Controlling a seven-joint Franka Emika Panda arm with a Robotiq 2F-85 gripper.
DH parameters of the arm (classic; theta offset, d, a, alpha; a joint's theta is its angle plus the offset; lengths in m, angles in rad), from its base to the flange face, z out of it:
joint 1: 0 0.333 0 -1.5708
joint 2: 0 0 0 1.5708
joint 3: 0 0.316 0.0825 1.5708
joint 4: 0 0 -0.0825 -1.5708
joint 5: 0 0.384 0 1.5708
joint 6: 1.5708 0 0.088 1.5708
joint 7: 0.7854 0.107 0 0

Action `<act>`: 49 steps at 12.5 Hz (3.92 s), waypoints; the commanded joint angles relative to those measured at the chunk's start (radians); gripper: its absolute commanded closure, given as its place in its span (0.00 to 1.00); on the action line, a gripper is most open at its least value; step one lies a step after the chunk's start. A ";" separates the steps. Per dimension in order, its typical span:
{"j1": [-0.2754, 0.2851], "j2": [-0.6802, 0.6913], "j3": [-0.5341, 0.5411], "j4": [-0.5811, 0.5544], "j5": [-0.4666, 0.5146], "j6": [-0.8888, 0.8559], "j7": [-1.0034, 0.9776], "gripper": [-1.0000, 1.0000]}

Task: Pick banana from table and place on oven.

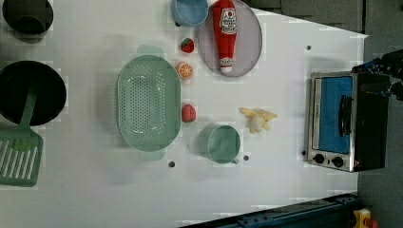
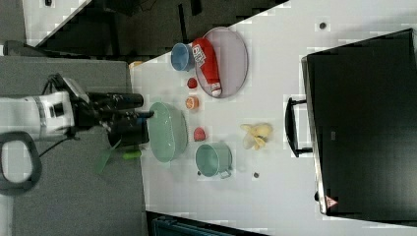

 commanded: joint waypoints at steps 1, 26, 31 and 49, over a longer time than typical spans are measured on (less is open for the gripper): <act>-0.030 -0.417 -0.048 -0.240 -0.032 -0.177 0.071 0.21; -0.030 0.307 -0.049 -0.660 -0.032 0.884 0.070 0.00; -0.029 0.381 -0.042 -0.671 -0.032 1.004 0.071 0.15; -0.033 -0.237 -0.072 -0.380 -0.033 0.109 0.075 0.71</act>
